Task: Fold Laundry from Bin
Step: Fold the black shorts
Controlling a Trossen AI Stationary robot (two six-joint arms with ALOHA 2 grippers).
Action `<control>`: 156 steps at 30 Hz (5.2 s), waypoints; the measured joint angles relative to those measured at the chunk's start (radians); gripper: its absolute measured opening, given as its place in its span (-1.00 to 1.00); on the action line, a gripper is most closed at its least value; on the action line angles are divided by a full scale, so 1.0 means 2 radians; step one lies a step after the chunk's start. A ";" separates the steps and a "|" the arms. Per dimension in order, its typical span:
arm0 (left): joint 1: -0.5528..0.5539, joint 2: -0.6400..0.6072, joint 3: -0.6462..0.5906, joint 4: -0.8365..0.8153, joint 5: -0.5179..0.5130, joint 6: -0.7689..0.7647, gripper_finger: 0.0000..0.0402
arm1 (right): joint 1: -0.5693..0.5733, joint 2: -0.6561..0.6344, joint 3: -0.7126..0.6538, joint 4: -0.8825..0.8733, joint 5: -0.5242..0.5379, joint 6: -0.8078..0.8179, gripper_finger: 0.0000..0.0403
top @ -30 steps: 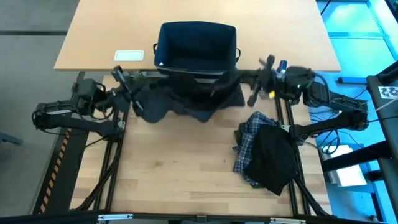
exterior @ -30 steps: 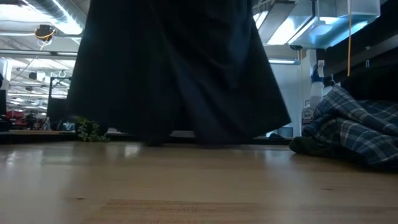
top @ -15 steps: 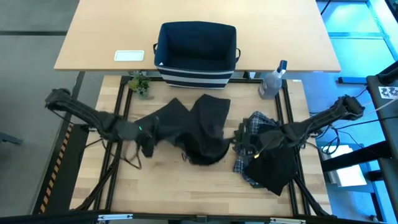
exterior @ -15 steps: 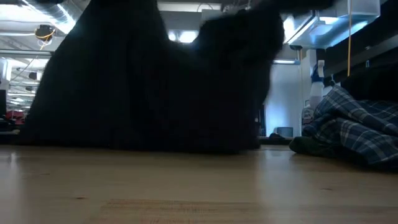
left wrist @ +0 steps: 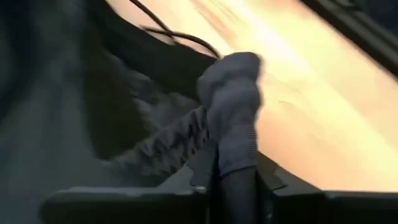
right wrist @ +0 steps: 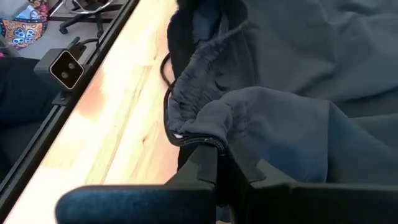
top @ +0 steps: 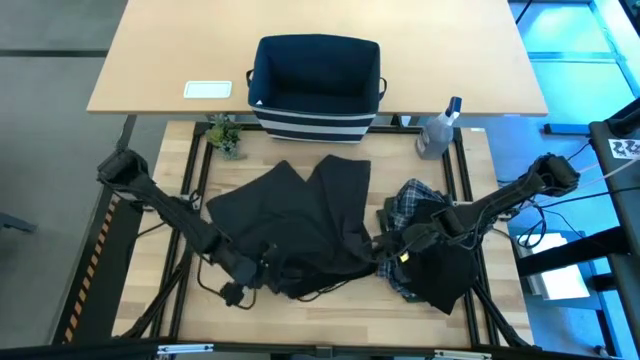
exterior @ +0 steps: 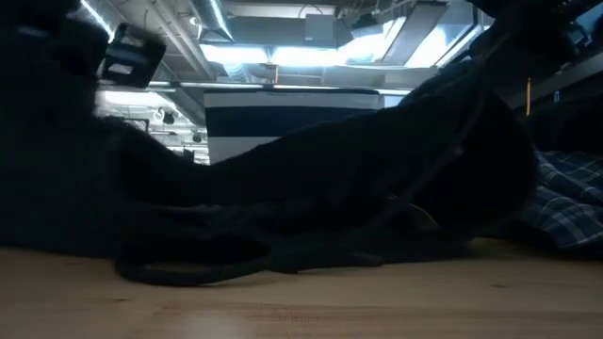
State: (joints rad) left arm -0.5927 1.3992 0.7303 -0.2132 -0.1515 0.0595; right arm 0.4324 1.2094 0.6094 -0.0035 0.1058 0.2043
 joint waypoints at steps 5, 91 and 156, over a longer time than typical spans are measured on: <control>-0.008 0.022 0.000 -0.001 0.052 -0.046 -0.50 | 0.000 0.003 0.000 -0.001 -0.005 0.004 -0.98; -0.090 0.023 0.112 -0.255 0.040 -0.304 0.17 | -0.057 0.113 0.039 0.147 0.038 0.006 -0.08; -0.075 0.035 0.035 -0.011 -0.320 -0.285 0.16 | -0.255 0.159 0.039 0.041 0.008 0.039 -0.97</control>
State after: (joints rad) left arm -0.7418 1.4689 0.7998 -0.2344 -0.7919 -0.5114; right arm -0.0780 1.5269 0.6868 0.0794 0.1211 0.2828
